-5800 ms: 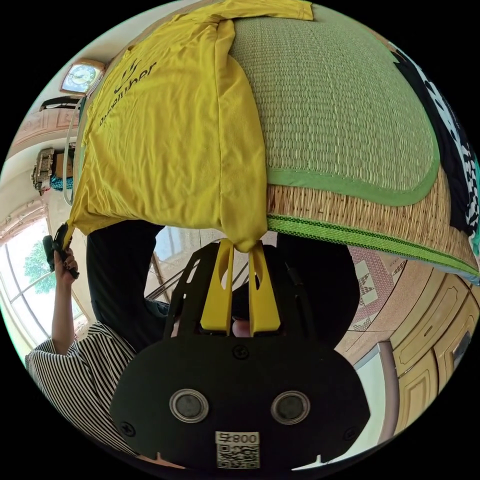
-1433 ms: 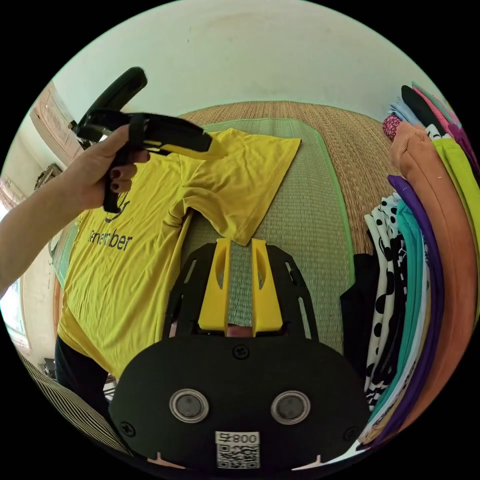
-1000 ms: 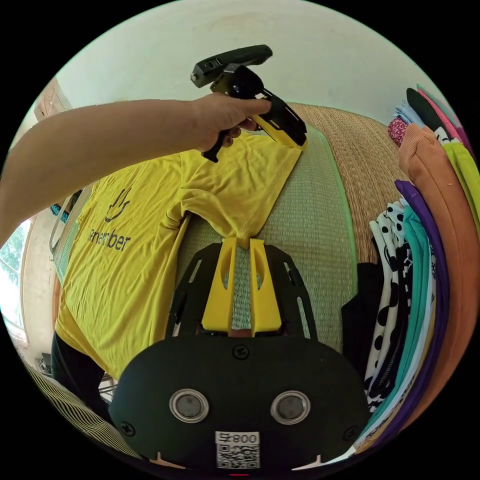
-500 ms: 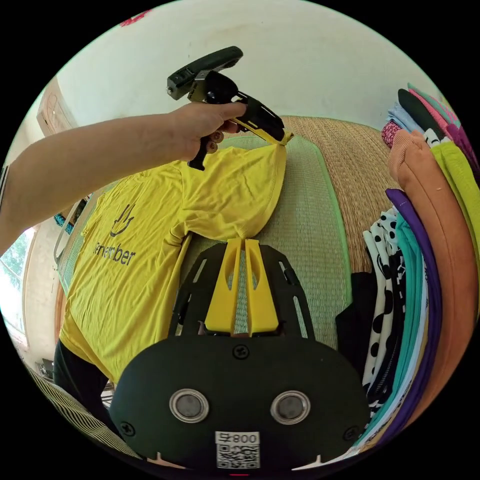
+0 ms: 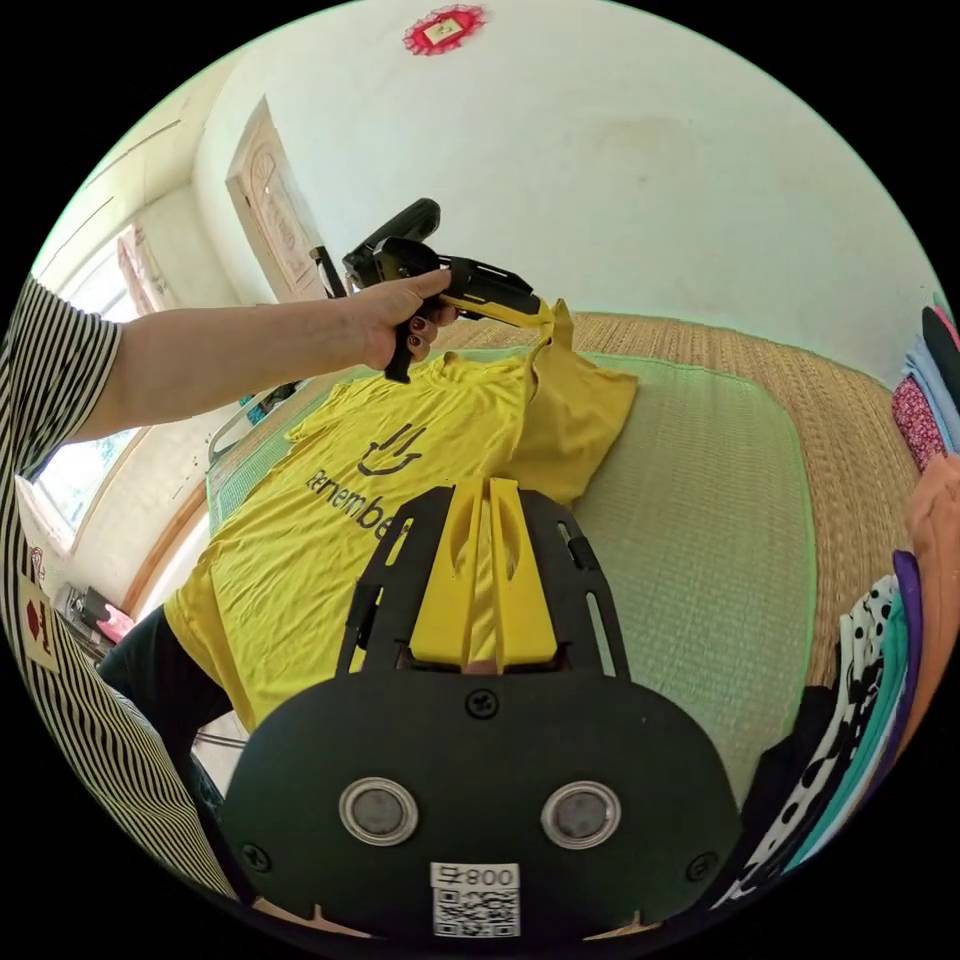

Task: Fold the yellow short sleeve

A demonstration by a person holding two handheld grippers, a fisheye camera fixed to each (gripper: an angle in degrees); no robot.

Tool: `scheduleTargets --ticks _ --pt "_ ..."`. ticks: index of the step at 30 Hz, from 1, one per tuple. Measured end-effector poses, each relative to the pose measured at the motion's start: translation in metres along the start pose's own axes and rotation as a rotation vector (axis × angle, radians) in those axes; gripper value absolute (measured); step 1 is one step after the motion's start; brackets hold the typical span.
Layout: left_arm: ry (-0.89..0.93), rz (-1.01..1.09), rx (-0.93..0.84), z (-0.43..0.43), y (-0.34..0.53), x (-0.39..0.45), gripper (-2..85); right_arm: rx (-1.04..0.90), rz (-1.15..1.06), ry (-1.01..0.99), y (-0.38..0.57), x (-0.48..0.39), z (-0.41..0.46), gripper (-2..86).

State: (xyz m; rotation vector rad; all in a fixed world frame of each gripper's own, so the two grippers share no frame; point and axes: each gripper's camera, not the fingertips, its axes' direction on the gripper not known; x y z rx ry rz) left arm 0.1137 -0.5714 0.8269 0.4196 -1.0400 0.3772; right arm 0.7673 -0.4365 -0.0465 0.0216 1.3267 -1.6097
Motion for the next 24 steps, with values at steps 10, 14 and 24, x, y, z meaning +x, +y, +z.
scheduleTargets --ticks 10,14,24 --pt "0.0 -0.142 -0.008 -0.017 0.012 -0.09 2.1 -0.143 -0.036 -0.112 -0.01 -0.002 0.048 1.2" --pt "-0.031 -0.14 -0.031 -0.015 0.011 -0.106 2.8 -0.201 -0.034 -0.117 -0.017 0.0 0.067 1.7" --pt "-0.069 -0.211 0.07 -0.022 0.008 -0.132 7.0 -0.287 -0.033 -0.268 -0.024 0.011 0.085 6.3"
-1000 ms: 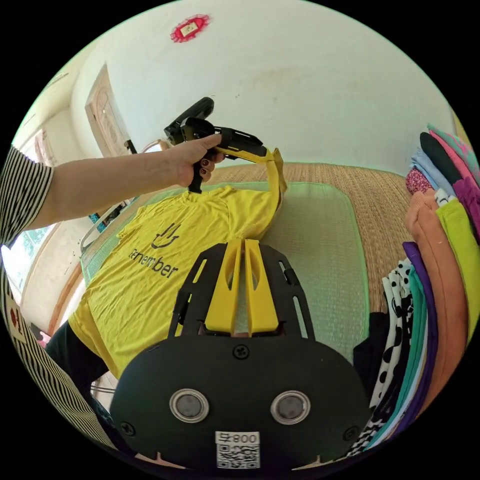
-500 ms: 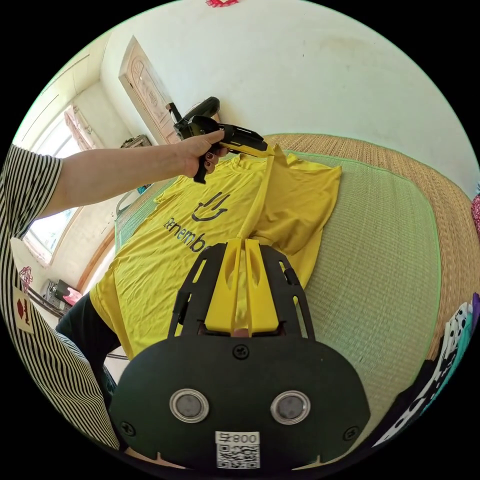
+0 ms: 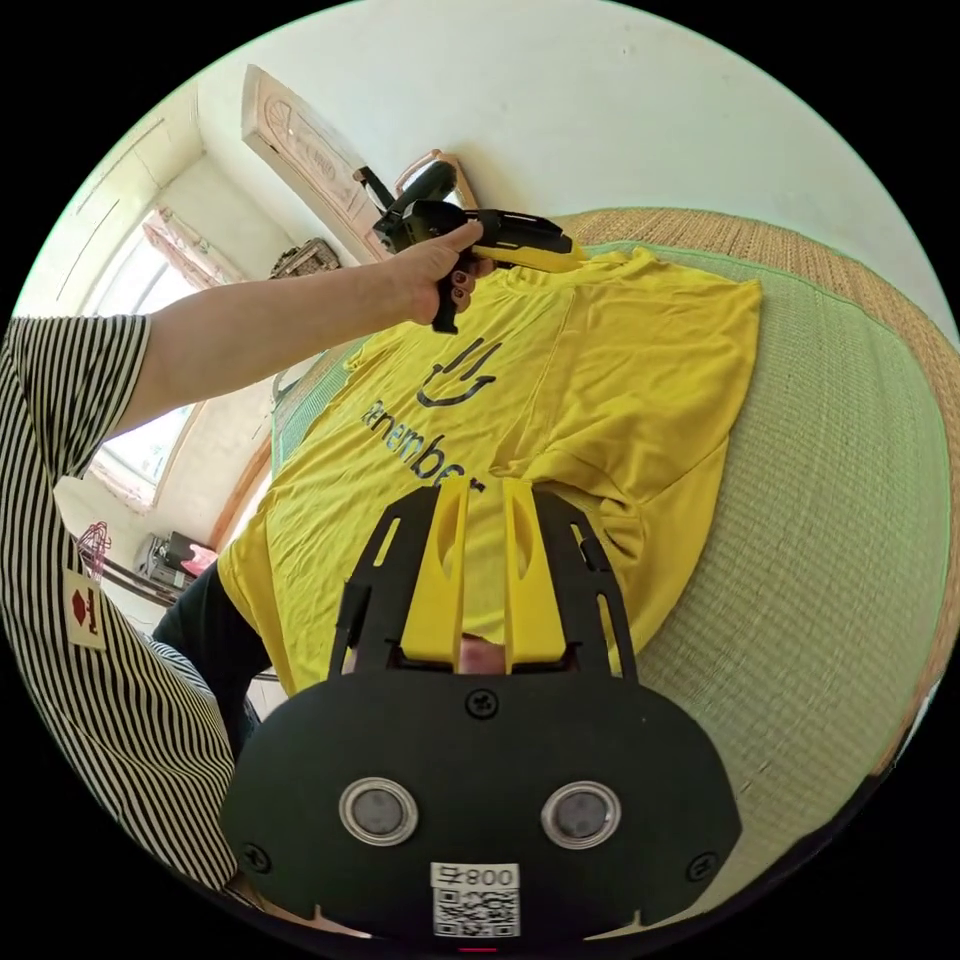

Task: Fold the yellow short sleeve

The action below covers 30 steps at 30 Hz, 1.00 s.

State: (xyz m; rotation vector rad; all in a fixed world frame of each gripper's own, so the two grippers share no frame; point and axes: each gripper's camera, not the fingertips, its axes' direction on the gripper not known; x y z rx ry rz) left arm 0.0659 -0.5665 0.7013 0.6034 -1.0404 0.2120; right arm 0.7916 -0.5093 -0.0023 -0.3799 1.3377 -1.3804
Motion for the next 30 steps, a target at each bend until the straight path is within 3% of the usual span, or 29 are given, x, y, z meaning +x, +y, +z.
scheduleTargets --ticks 3,6,9,14,21,30 --pt "0.033 0.059 0.014 0.003 -0.005 0.014 7.3 -0.02 -0.033 0.011 -0.004 -0.006 0.0 6.6" --pt "0.079 0.159 -0.064 0.022 -0.016 0.037 7.5 0.033 -0.003 0.181 -0.002 -0.006 -0.015 6.3" --pt "0.016 0.274 -0.135 0.045 -0.028 0.066 7.7 0.091 0.055 0.326 0.0 0.0 -0.026 6.8" --pt "-0.066 0.376 -0.213 0.077 -0.042 0.095 7.1 0.029 0.08 0.468 -0.007 0.002 -0.014 7.2" --pt "-0.173 0.437 -0.273 0.094 -0.035 0.114 1.8 -0.029 0.064 0.496 -0.012 0.004 -0.003 4.1" --pt "-0.097 0.495 -0.192 0.08 -0.025 0.142 0.7 0.13 0.169 0.409 0.004 0.031 -0.051 2.1"
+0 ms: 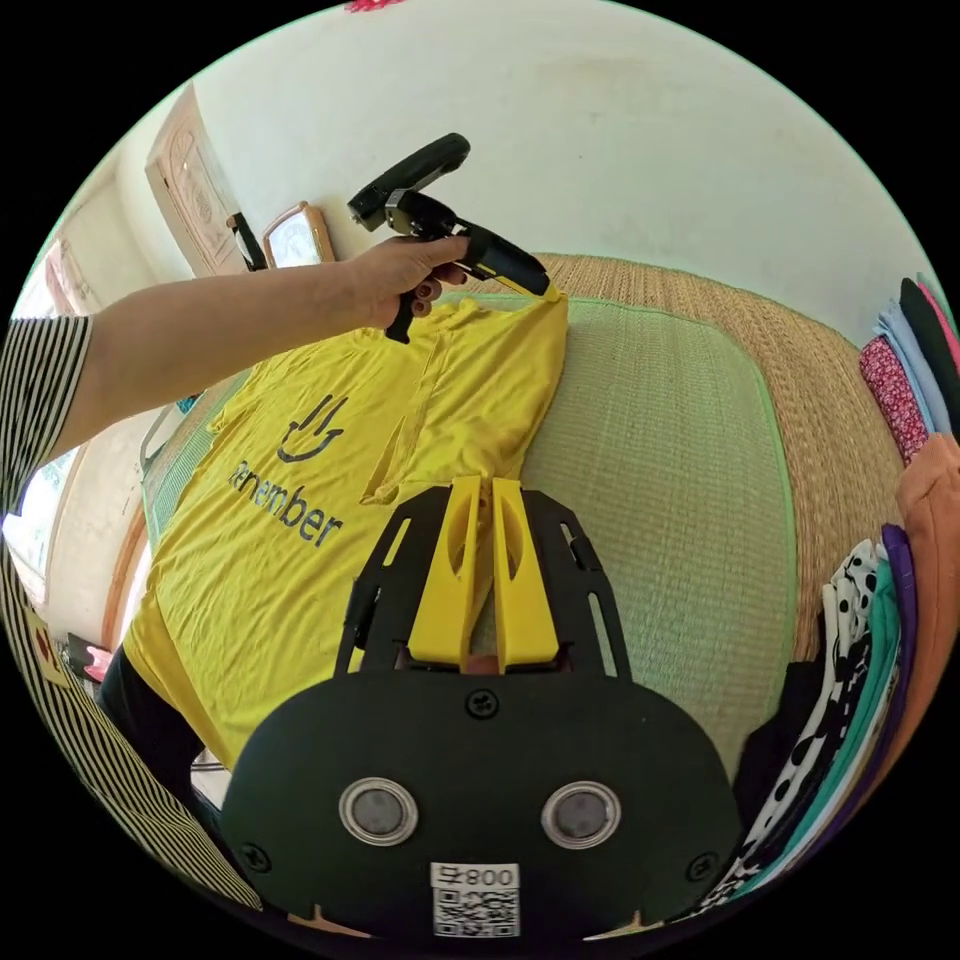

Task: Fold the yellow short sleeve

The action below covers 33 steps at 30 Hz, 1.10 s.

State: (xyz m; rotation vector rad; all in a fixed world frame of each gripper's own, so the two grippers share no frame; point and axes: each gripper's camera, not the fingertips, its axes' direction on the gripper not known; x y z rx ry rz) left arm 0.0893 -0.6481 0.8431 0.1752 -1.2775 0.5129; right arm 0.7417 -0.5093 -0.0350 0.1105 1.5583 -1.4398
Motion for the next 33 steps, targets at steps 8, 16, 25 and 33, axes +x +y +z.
scheduleTargets --ticks 8,16,25,33 --pt "0.031 -0.013 0.012 0.017 0.0 0.013 0.9 0.032 0.126 -0.118 0.009 0.046 -0.009 2.0" --pt "0.007 -0.024 -0.012 0.03 0.03 0.022 2.7 -0.066 0.145 -0.161 0.009 0.063 0.004 2.1" --pt "0.059 0.126 0.022 -0.014 0.127 0.064 1.7 -0.041 0.175 -0.234 0.008 0.078 -0.006 2.1" --pt "0.105 0.161 -0.158 0.01 0.238 0.098 0.3 -0.013 0.145 -0.187 -0.003 0.063 -0.013 0.9"
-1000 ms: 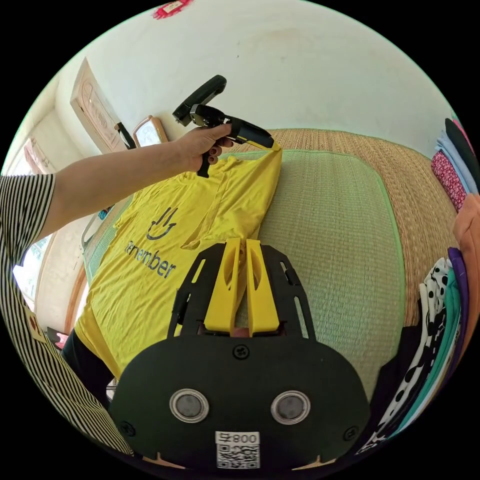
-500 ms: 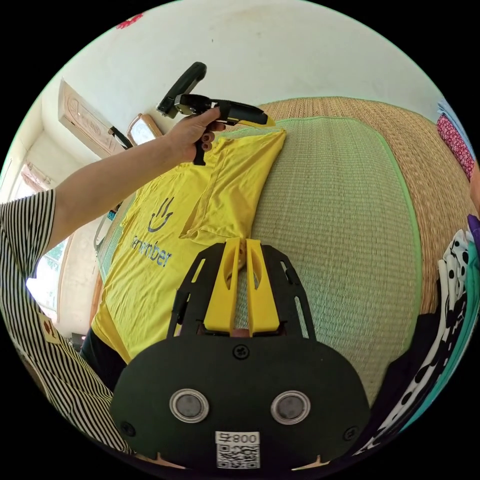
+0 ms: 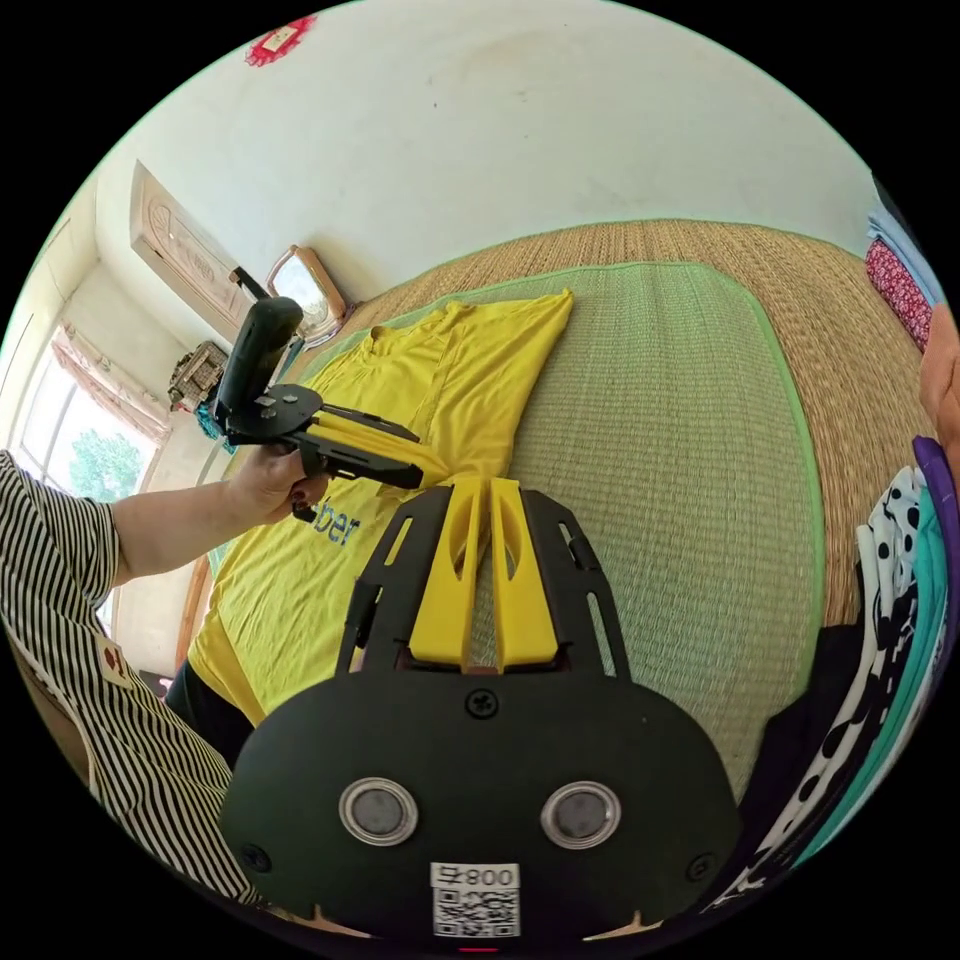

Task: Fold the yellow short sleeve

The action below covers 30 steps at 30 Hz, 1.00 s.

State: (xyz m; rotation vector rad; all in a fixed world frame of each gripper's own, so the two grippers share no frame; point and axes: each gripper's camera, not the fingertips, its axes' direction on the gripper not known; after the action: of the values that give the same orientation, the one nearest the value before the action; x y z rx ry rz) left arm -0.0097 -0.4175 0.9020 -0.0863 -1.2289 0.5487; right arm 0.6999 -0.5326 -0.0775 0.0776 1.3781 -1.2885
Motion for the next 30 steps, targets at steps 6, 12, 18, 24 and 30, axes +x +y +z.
scheduleTargets --ticks 6,12,18,24,30 --pt "0.069 -0.038 0.108 -0.019 0.045 -0.004 0.3 0.08 0.005 -0.034 -0.003 -0.003 -0.013 0.2" --pt "0.014 -0.088 0.059 -0.015 0.107 0.001 0.2 -0.083 -0.047 0.06 -0.019 -0.029 0.035 0.1" --pt "0.026 -0.136 0.157 -0.039 0.163 -0.005 0.3 -0.092 -0.072 0.126 -0.029 -0.047 0.042 0.1" --pt "0.131 -0.243 0.202 -0.062 0.233 -0.028 0.3 -0.088 -0.083 0.151 -0.037 -0.063 0.049 0.1" --pt "0.134 -0.426 0.333 -0.125 0.363 -0.04 0.6 -0.096 -0.034 0.044 -0.054 -0.058 0.052 0.1"
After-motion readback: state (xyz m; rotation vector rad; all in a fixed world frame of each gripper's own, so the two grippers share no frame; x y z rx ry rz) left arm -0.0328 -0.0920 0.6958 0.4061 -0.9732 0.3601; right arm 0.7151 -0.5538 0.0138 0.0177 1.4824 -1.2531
